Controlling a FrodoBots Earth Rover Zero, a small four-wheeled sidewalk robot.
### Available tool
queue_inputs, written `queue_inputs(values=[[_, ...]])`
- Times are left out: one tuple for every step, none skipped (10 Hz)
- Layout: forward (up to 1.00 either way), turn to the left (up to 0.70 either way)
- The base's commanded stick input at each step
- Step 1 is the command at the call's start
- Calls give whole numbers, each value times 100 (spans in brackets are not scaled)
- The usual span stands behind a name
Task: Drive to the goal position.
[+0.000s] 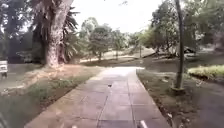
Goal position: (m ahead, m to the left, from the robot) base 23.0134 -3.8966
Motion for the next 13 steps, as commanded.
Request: queue_inputs(values=[[85,0],[85,0],[85,0],[85,-12],[85,-25],[85,-13],[85,0],[85,0],[85,0],[85,0],[85,0],[85,0],[85,0]])
